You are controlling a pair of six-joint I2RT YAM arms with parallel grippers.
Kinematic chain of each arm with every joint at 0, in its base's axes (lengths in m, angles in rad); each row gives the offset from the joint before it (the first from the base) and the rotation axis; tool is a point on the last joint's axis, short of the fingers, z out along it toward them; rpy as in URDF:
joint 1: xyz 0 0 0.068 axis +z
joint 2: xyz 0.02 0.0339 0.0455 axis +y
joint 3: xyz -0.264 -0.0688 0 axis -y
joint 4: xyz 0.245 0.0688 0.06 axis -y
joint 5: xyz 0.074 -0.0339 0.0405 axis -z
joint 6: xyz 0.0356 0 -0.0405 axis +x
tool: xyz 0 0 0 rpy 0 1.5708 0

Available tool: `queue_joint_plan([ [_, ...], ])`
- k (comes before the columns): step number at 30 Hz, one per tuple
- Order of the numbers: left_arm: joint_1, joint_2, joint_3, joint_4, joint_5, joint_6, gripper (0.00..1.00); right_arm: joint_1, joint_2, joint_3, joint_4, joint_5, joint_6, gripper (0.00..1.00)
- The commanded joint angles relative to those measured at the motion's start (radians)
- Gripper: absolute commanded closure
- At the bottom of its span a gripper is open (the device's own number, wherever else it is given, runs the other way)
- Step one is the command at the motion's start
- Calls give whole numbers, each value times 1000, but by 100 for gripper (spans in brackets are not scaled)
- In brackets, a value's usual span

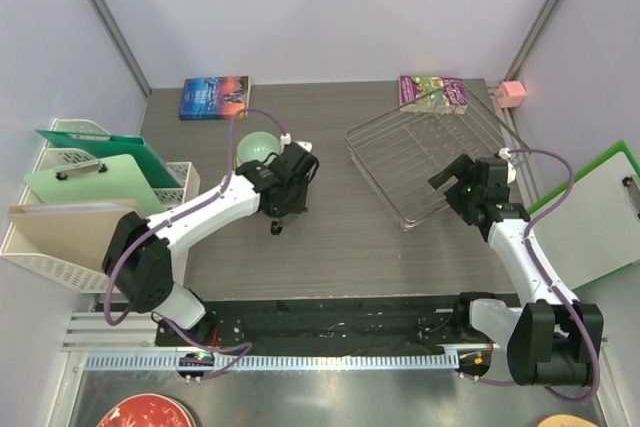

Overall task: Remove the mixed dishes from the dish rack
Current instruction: Place the cup at the center of the board.

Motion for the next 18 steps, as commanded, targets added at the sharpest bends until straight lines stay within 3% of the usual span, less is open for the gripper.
queue_joint_plan([
  [1, -3, 70, 110, 80, -46, 30, 100, 19, -53, 21, -16, -56, 0, 0],
  [7, -2, 202, 190, 68, -54, 44, 100, 21, -90, -3, -19, -134, 14, 0],
  [18, 67, 274, 185, 85, 34, 6, 100, 25, -234, -3, -63, -177, 14, 0],
])
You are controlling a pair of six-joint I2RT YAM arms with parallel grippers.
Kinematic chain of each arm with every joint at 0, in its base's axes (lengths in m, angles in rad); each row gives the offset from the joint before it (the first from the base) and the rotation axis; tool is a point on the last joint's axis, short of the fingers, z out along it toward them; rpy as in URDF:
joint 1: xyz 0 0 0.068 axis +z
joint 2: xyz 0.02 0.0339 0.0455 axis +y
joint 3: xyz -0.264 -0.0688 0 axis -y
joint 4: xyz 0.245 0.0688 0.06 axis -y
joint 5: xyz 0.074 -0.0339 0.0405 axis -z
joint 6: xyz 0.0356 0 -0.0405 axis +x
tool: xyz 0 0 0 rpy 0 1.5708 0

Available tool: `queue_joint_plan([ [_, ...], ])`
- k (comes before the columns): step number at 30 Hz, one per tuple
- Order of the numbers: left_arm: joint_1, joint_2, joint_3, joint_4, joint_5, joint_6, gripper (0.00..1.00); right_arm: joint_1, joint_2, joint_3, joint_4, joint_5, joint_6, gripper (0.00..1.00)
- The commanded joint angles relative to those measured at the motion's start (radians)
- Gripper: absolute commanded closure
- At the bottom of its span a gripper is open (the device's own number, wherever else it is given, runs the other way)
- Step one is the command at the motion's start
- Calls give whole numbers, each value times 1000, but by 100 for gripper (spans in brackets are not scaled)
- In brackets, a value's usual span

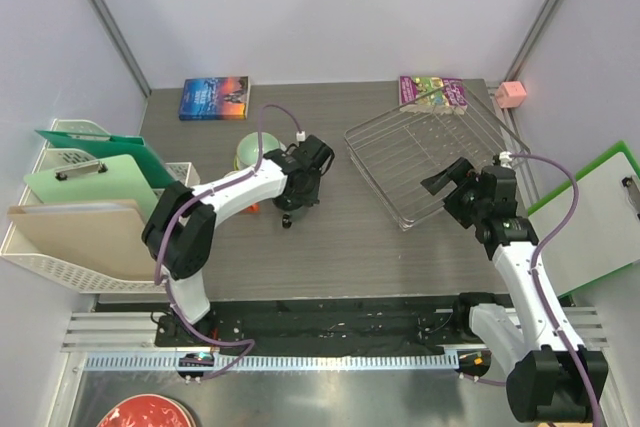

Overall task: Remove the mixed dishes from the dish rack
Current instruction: Place the cup at the center of the board, then reset both arms

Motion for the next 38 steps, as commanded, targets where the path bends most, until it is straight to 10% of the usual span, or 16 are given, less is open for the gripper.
queue_joint_plan([
  [1, 43, -4, 31, 50, 30, -21, 100, 7, -54, 18, -4, -41, 5, 0],
  [16, 51, -113, 28, 4, -40, 0, 49, 8, -85, 28, -34, -58, -19, 0],
  [28, -82, -297, 149, -154, -406, 35, 40, 10, -106, 85, -35, -93, -46, 0],
  [38, -171, -562, -47, -40, -392, -20, 27, 77, -127, 134, 12, -102, -55, 1],
])
